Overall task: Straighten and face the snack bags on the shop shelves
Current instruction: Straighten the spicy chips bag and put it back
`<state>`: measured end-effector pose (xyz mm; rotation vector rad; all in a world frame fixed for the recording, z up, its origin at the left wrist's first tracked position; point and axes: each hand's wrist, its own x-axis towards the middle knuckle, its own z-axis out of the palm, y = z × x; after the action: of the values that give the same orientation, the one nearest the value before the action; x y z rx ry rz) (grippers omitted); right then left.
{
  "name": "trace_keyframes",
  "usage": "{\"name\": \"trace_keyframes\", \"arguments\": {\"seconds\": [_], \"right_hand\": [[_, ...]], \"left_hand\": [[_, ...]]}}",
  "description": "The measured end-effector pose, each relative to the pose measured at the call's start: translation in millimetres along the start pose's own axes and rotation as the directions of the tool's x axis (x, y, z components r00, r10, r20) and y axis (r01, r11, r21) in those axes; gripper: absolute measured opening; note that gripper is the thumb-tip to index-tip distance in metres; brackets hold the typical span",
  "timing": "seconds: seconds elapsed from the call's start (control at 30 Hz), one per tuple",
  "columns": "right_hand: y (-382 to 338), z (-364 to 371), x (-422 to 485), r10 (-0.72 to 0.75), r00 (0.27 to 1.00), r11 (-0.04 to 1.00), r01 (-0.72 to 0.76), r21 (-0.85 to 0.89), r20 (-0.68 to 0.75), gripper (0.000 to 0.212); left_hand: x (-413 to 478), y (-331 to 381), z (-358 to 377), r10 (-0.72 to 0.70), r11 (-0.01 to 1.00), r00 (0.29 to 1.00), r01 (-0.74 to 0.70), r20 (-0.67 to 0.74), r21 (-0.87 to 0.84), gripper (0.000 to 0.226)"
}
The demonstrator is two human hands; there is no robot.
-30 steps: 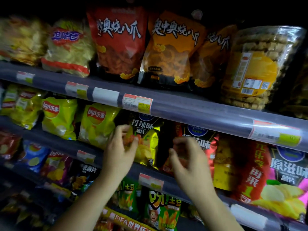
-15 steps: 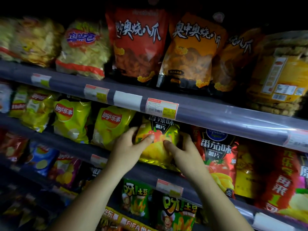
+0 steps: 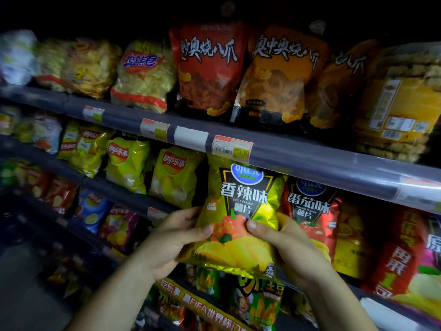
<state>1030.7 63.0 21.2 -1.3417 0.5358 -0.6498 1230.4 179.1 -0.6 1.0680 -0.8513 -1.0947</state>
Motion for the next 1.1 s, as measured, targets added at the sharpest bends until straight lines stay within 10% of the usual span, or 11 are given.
{"name": "trace_keyframes", "arguments": {"seconds": [0.33,0.47,0.67,1.1], "right_hand": [[15,-15,-30,0.088,0.990,0.992,-0.097,0.077,0.110,0.034],[22,-18,-40,0.087,0.978,0.995,-0.093,0.023,0.190,0.045],[29,-7,-51,-0.009,0.985,1.000,0.007,0.016,0.173,0.061],[23,3,-35,-0.010,0.998,0.998,0.006,0.066,0.059,0.035]], "left_hand": [[-49,-30,22,-0.039,0.999,0.993,0.042,-0.115,0.023,0.087],[-54,-8,40,0.173,0.980,0.954,-0.140,-0.244,0.144,0.034],[-48,6,67,0.383,0.902,0.838,-0.251,-0.388,0.350,0.023],[-25,23,18,0.079,0.989,0.949,-0.112,-0.305,-0.092,0.039]]}}
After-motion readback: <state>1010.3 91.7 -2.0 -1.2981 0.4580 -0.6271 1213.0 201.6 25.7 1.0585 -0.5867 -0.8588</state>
